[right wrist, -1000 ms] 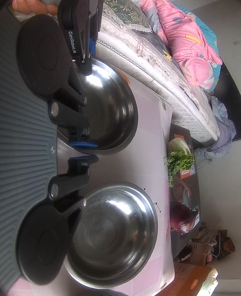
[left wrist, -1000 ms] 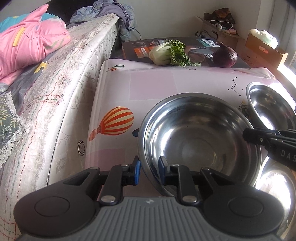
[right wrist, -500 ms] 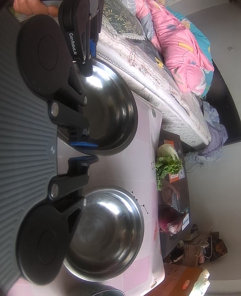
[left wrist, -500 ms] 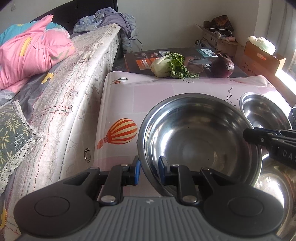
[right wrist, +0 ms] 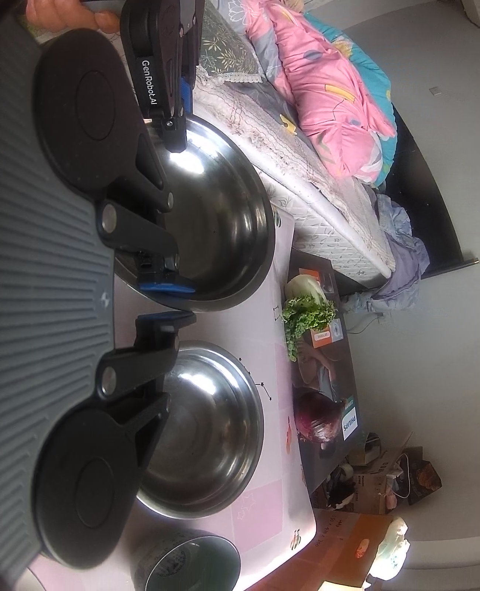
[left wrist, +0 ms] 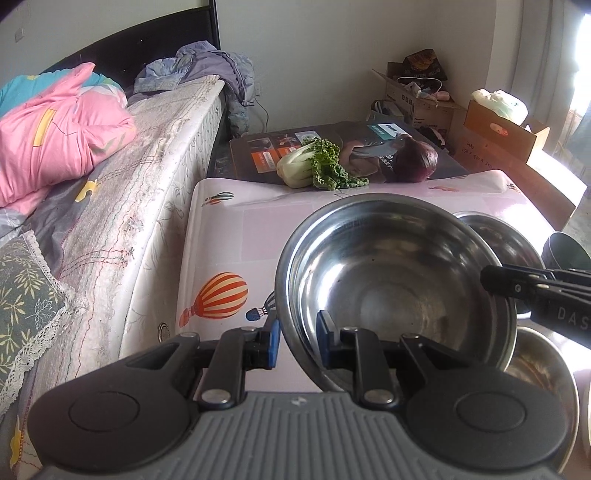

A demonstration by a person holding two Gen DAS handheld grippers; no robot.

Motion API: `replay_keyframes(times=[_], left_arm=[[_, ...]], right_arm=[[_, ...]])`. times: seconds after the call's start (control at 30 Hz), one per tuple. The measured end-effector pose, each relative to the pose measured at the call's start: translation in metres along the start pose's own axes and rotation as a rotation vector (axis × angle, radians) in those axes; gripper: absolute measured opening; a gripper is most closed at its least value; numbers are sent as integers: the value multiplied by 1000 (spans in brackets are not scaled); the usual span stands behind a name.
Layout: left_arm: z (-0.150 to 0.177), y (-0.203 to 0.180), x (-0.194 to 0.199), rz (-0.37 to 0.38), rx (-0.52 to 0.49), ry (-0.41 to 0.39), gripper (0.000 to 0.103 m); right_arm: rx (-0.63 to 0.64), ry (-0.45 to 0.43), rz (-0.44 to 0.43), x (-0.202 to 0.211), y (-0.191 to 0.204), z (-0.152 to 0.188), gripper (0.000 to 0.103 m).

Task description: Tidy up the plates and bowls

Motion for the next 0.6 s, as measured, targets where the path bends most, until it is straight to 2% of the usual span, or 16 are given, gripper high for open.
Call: replay_keyframes(times=[0.3,0.6], left_arm=[[-12,-46,-4,40,-73,-13,22],[-29,-107,-41,95,-154,41,22]], right_arm=[[-67,-26,57,20,-39,1,10],[-171,-7,124,21,-108,6,11]])
Point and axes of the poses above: each gripper's, at about its wrist camera, not at the fingertips, and x roughly against the way its jaws point, y to its left, z to its underside, the point moved 2 cm from there along -x, roughly the way its jaws point, and after that the axes turned 8 degrees about x, right-handed, at the moved point
